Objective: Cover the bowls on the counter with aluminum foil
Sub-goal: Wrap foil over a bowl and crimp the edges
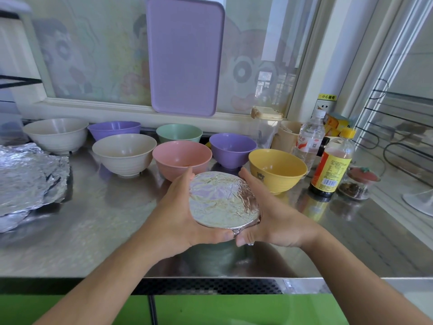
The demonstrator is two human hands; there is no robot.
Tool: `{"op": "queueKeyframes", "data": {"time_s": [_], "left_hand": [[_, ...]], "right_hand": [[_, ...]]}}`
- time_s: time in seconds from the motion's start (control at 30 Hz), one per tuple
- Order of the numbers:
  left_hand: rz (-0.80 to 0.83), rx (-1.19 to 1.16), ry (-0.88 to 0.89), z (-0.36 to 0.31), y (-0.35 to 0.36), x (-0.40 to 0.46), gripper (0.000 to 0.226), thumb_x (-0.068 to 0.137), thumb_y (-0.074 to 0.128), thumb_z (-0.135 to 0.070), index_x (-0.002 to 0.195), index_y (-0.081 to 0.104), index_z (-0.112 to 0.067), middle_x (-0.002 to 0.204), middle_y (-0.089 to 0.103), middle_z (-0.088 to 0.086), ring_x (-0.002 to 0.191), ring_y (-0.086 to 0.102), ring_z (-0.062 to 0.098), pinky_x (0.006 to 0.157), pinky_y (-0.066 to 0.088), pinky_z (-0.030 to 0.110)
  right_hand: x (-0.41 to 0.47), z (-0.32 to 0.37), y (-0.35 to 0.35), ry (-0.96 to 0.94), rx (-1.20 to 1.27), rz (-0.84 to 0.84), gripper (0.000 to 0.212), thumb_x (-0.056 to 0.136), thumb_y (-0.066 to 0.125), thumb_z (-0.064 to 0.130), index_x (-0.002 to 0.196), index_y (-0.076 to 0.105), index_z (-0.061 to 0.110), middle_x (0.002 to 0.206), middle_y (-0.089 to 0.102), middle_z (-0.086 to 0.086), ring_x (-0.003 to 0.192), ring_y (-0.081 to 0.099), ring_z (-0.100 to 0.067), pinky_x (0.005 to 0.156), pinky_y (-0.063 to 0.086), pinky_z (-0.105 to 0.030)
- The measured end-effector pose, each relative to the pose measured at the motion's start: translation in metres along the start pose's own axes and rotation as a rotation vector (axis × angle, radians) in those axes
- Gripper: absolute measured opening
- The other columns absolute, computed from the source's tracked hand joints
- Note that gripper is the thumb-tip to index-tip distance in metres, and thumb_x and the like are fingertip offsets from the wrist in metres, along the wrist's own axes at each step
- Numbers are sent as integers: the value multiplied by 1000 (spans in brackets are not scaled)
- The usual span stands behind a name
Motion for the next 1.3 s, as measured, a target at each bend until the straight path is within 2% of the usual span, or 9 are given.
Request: {"op": "queueKeyframes", "data": {"time_s": [0.17, 0.3, 0.47, 0.57, 0.7, 1.0, 1.13, 1.23, 1.3], "left_hand": [[-2, -27, -13, 4, 0, 0, 119, 37, 97, -70, 134, 28, -62, 143, 36, -36, 136, 40, -12, 112, 41, 25], [4, -12, -49, 8, 0, 1, 156, 33, 94, -75, 162, 17, -35, 156, 30, -24, 143, 33, -8, 120, 34, 27], [20, -44, -49, 7, 1, 1, 147, 34, 95, -71, 156, 23, -36, 148, 34, -31, 138, 36, -13, 116, 37, 24], [23, -42, -56, 8, 2, 1, 142, 33, 94, -72, 152, 25, -38, 144, 32, -37, 137, 36, -14, 116, 37, 24], [24, -13, -73, 7, -1, 2, 156, 32, 93, -74, 162, 17, -32, 155, 31, -23, 143, 35, -5, 121, 35, 29], [57, -6, -129, 19, -11, -6, 160, 46, 96, -63, 166, -6, -33, 161, 10, -29, 146, 21, -10, 119, 24, 20], [44, -48, -87, 14, -3, -6, 146, 41, 95, -72, 158, 12, -46, 160, 29, -17, 145, 36, -3, 121, 34, 30], [-62, -33, -65, 8, 3, -7, 144, 34, 95, -80, 152, 28, -32, 147, 41, -14, 139, 44, 4, 116, 44, 37], [-114, -14, -40, 4, 4, -8, 142, 34, 95, -80, 150, 30, -30, 145, 41, -13, 139, 42, 5, 115, 44, 38]], "right_hand": [[-1, -3, 5, -44, 1, -46, 163, 47, 101, 57, 168, -6, 34, 173, 7, 21, 158, 13, 4, 131, 22, -39], [-4, -10, -3, -36, 82, 78, 144, 64, 100, 36, 167, 1, 43, 165, 21, 36, 152, 23, 12, 127, 28, -29], [-3, -18, -3, -23, 74, 16, 134, 69, 99, 14, 167, 11, 39, 162, 33, 29, 149, 33, 9, 127, 31, -34], [-3, -15, 0, -75, 29, -39, 133, 63, 99, 2, 159, 19, 47, 149, 41, 43, 143, 37, 14, 118, 34, -15], [-2, -12, 1, -64, -71, -102, 149, 56, 105, 24, 168, 9, 34, 167, 28, 23, 154, 25, 4, 129, 27, -36], [-11, 4, -14, -45, -17, -53, 128, 59, 90, 61, 160, 14, 49, 161, 30, 24, 152, 28, 5, 129, 27, -38], [-6, 9, -12, -52, -19, -55, 134, 61, 95, 53, 167, 15, 35, 162, 28, 24, 151, 28, 7, 128, 29, -37], [-4, 8, -3, -55, -24, -55, 114, 70, 99, 36, 157, 26, 46, 150, 29, 45, 140, 29, 24, 121, 31, -18], [-3, 6, 1, -57, -55, -103, 123, 67, 101, 40, 162, 23, 42, 157, 27, 40, 145, 25, 19, 121, 28, -17]]}}
Point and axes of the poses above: each hand's wrist, its own x-axis towards the middle knuckle, its own y-axis out of the palm, z = x × y, the point moved 6 cm from there along x, towards the middle knuckle
